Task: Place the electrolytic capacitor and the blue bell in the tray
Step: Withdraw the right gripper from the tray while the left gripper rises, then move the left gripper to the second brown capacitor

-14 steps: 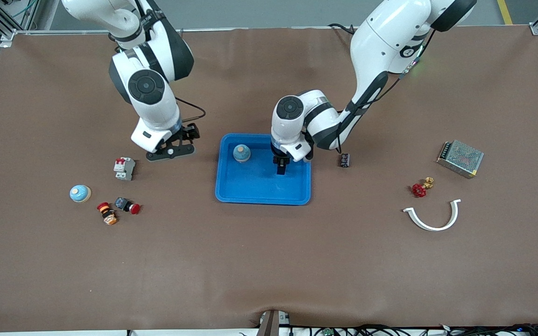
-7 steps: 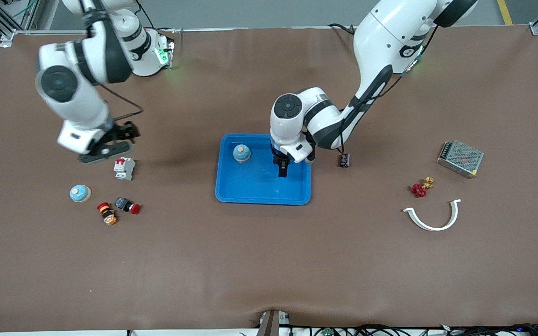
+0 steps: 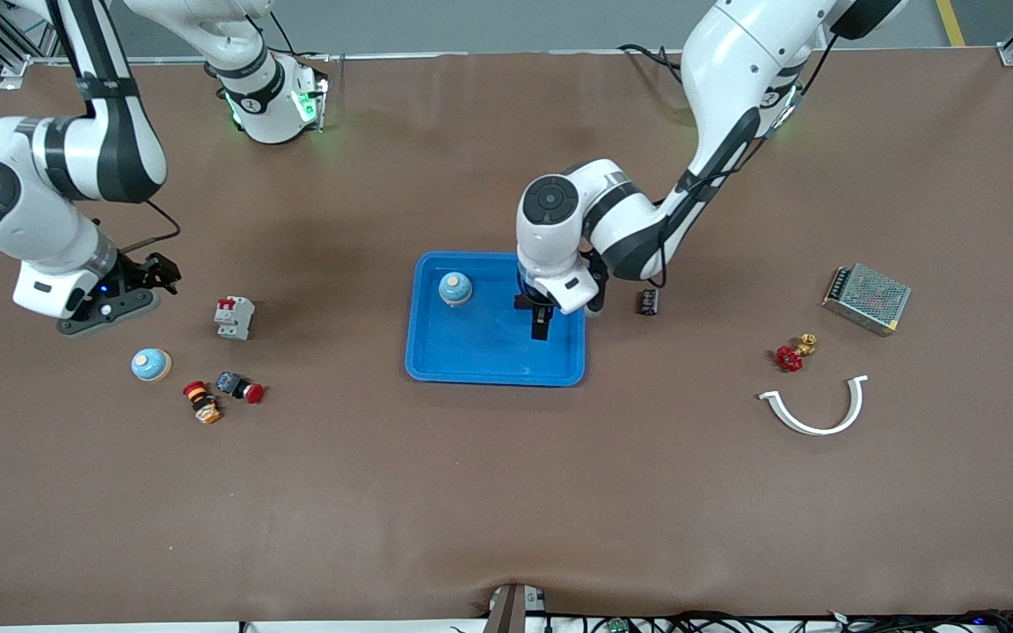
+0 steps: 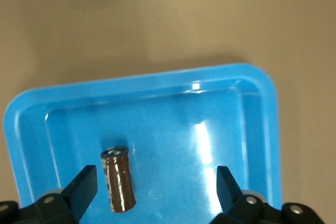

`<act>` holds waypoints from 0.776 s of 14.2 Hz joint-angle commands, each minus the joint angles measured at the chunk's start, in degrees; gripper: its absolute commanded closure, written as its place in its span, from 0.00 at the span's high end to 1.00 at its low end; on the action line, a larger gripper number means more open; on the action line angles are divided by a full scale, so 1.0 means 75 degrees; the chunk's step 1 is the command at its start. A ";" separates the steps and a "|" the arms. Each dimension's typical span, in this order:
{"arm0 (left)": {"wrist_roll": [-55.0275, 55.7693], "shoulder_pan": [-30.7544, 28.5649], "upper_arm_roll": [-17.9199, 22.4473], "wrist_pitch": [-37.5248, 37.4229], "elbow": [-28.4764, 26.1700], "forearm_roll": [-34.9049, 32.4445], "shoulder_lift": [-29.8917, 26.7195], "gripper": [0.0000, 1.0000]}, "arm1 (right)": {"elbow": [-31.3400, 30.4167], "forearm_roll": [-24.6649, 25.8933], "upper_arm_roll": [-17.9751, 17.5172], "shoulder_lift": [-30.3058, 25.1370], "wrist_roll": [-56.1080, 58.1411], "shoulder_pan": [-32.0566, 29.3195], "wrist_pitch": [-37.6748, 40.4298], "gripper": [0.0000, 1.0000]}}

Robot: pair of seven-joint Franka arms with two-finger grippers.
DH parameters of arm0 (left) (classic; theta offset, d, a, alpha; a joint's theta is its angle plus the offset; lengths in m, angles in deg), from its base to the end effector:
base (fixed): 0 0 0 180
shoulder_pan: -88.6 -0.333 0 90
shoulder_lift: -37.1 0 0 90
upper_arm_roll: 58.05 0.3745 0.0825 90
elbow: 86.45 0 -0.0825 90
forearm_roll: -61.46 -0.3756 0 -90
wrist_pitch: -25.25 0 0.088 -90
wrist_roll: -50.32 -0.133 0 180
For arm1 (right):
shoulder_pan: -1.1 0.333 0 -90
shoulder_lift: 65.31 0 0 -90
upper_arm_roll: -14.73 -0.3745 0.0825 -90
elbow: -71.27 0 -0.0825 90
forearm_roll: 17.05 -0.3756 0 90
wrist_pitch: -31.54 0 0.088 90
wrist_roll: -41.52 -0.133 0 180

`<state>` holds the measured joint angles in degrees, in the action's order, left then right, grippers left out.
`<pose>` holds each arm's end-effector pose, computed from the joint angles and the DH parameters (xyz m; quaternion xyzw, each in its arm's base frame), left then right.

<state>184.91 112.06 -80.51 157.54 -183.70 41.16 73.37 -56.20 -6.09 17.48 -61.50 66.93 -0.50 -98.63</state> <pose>0.5268 -0.4707 0.2787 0.7692 0.6384 0.0191 0.0205 0.5277 -0.0485 0.3814 0.9671 0.2432 -0.0284 0.0690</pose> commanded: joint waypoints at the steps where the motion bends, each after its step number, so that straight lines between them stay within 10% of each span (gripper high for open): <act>1: -0.1008 -0.0338 -0.0064 -0.0400 0.0204 0.0374 -0.0149 1.00 | 0.0039 0.0157 -0.0121 0.0498 0.0256 -0.0290 -0.0525 1.00; 11: -0.4171 -0.0949 -0.0052 -0.0799 0.0334 0.0657 -0.0360 1.00 | 0.0626 0.0145 -0.0133 0.2339 0.1898 -0.1345 -0.2038 1.00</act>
<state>159.25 105.36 -80.58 152.83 -181.03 45.02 71.78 -52.90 -6.03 17.50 -45.63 80.34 -9.28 -113.20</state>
